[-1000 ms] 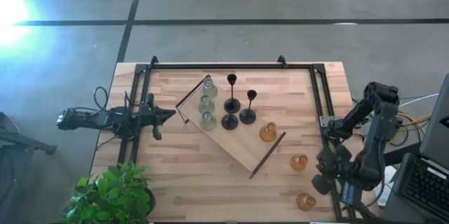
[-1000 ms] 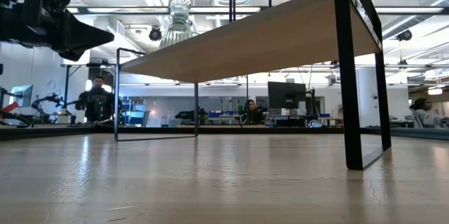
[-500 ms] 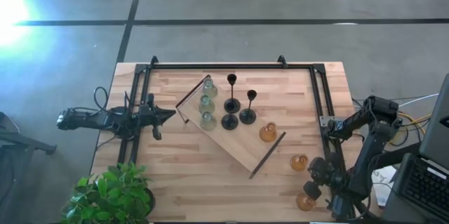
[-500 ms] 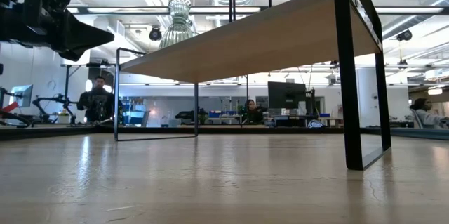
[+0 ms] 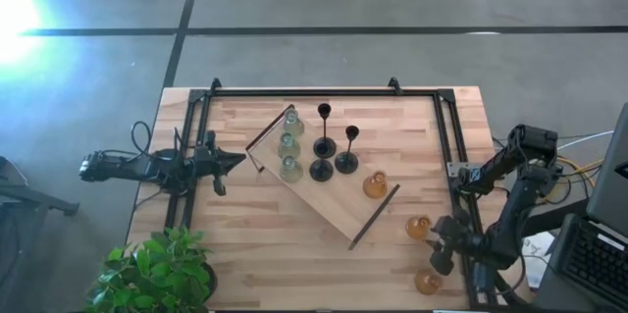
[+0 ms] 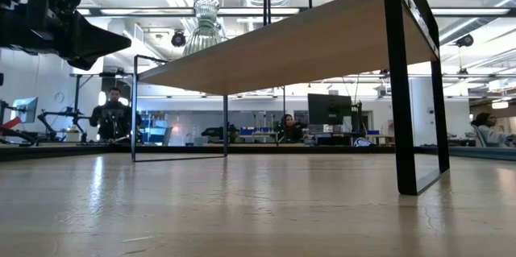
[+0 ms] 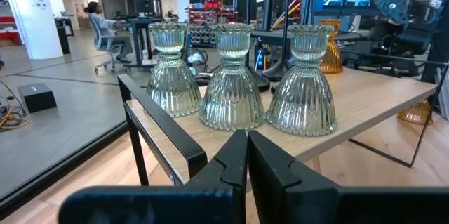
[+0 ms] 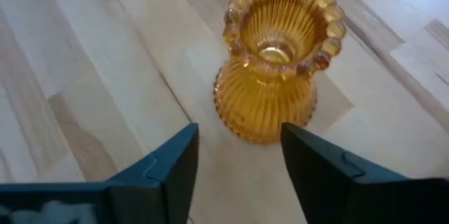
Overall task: Pick & Place candle stick holders
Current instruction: Put the top orange candle holder on the shelf
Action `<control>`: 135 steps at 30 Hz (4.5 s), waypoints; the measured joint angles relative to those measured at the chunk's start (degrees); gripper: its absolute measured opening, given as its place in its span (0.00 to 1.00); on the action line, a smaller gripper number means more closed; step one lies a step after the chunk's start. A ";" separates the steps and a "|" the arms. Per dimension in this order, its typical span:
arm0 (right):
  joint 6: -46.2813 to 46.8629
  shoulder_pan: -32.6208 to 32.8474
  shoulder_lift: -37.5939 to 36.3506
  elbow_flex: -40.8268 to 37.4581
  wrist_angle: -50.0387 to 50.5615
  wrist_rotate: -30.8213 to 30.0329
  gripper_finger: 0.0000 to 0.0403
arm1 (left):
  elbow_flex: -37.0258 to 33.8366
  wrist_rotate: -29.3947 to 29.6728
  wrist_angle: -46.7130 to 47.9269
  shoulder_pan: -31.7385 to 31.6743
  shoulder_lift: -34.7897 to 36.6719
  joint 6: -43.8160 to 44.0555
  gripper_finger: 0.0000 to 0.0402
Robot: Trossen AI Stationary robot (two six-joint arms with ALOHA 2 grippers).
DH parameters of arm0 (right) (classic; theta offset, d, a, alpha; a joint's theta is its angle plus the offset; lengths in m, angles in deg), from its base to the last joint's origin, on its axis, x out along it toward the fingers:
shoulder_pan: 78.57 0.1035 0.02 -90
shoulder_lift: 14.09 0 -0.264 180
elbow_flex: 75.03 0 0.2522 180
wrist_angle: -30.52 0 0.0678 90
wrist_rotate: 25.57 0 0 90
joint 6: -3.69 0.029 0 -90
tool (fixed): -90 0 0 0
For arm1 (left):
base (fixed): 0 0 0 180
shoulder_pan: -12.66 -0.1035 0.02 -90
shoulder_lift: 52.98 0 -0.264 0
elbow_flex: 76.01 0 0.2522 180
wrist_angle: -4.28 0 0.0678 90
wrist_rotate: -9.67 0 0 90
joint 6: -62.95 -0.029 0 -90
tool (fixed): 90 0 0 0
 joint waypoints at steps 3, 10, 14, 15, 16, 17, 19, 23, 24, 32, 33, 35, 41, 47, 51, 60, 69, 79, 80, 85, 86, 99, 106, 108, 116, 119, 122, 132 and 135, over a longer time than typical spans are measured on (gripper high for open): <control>-0.91 0.98 -0.21 -2.95 -3.21 -2.02 0.54 | 0.00 0.00 0.00 -0.01 0.00 0.01 0.05; -1.26 1.73 -2.54 -7.03 -5.54 -3.52 0.63 | 0.00 0.00 -0.12 -0.01 -0.04 0.00 0.04; -1.33 1.71 -4.71 -8.90 -5.61 -4.40 0.67 | 0.00 0.00 -0.20 -0.01 -0.04 -0.01 0.05; -1.61 1.71 -5.36 -9.29 -5.70 -4.86 0.68 | 0.00 0.00 -0.20 -0.01 -0.04 -0.01 0.05; -1.94 1.71 -6.21 -9.66 -5.59 -5.26 0.69 | 0.00 0.00 -0.20 -0.01 -0.04 0.01 0.05; -2.37 1.69 -6.59 -9.99 -5.95 -5.79 0.70 | 0.00 0.02 -0.22 0.01 -0.04 -0.01 0.04; -2.81 1.69 -7.44 -10.60 -6.56 -6.37 0.72 | 0.00 0.02 -0.22 0.01 -0.10 -0.01 0.04; -2.85 1.69 -8.85 -10.99 -6.90 -9.89 0.74 | 0.00 0.03 -0.46 -0.01 -0.19 0.00 0.04; -3.08 1.69 -8.82 -10.99 -7.15 -10.91 0.74 | 0.00 -0.01 -0.50 -0.01 -0.18 -0.01 0.04; -4.20 1.71 -8.55 -11.25 -7.73 -12.99 0.69 | -0.13 0.02 -1.47 0.00 -0.59 -0.01 0.04; -4.21 1.71 -8.29 -11.25 -7.85 -13.55 0.68 | -0.13 0.02 -1.49 -0.01 -0.59 -0.01 0.04; -4.09 1.71 -7.93 -11.28 -7.96 -14.24 0.66 | -0.13 0.02 -1.51 0.01 -0.59 -0.01 0.05; -4.21 1.71 -7.74 -12.09 -8.91 -15.01 0.57 | -0.13 0.02 -1.60 -0.01 -0.62 -0.01 0.04; -4.29 1.69 -7.74 -13.07 -9.03 -15.77 0.46 | -0.13 0.02 -1.68 0.00 -0.61 -0.01 0.05; -4.45 1.69 -7.74 -13.46 -8.97 -17.39 0.35 | -0.13 0.02 -1.73 -0.01 -0.61 0.01 0.04; -4.23 1.69 -7.78 -13.47 -8.86 -18.49 0.28 | -0.13 0.02 -1.73 0.00 -0.61 0.00 0.04; -4.23 1.69 -10.01 -10.35 -1.95 -19.71 0.28 | -0.11 0.02 -1.73 0.00 -0.61 0.00 0.05; -12.94 2.73 -20.38 2.82 16.04 -19.81 0.28 | -0.09 0.01 -1.73 -0.01 -0.69 0.01 0.05; -15.48 2.71 -21.53 4.58 16.92 -19.80 0.28 | -0.09 0.01 -1.73 -0.01 -0.70 0.00 0.05; -26.75 1.52 -25.47 12.90 18.72 -21.42 0.28 | -0.09 0.00 -1.73 -0.01 -0.74 -0.01 0.04; -28.68 0.99 -25.79 14.59 18.71 -22.19 0.28 | -0.09 0.02 -1.73 -0.01 -0.74 0.01 0.04; -71.78 -8.19 -20.67 35.22 7.80 -27.01 0.28 | -0.04 0.01 -1.69 0.00 -0.76 0.01 0.05; -73.21 -17.92 -16.94 37.19 3.44 -25.65 0.28 | -0.04 0.00 -1.68 -0.01 -0.76 0.01 0.04; -74.10 -21.58 -15.63 36.98 0.69 -23.88 0.28 | -0.04 0.00 -1.70 -0.01 -0.76 0.01 0.04; -79.36 -33.67 -10.03 36.29 -10.75 -17.03 0.28 | -0.04 0.02 -1.68 0.01 -0.76 0.01 0.04; -79.97 -36.81 -8.07 36.29 -13.84 -15.51 0.28 | -0.04 0.02 -1.69 0.00 -0.76 0.00 0.04; -79.97 -39.45 -5.91 36.25 -16.28 -14.73 0.28 | -0.04 0.02 -1.68 -0.01 -0.76 0.01 0.05; -79.92 -45.35 0.46 36.20 -18.73 -13.52 0.28 | -0.04 0.02 -1.68 -0.01 -0.76 0.00 0.05; -79.92 -46.13 1.40 36.16 -18.71 -13.57 0.28 | -0.04 0.02 -1.68 -0.01 -0.76 0.01 0.04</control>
